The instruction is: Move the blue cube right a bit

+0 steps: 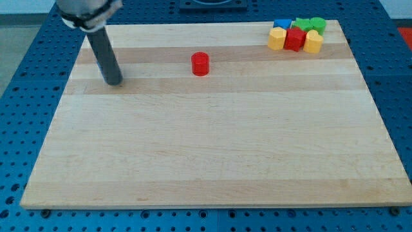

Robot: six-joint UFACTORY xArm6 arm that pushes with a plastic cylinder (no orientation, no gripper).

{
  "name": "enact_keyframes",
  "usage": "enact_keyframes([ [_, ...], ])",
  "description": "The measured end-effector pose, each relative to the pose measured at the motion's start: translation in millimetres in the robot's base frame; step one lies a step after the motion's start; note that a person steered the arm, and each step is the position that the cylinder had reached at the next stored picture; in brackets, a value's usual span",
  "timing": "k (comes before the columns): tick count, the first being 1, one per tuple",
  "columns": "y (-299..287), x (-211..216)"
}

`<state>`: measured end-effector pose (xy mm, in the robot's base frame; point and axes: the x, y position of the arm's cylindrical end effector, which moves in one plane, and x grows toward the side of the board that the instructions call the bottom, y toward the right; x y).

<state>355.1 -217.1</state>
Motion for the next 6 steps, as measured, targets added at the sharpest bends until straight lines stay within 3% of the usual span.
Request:
enact_keyframes([
  [1, -12.1, -33.1],
  [2, -13.0, -27.2],
  [4, -73.7, -29.3],
  [6, -11.2, -84.7],
])
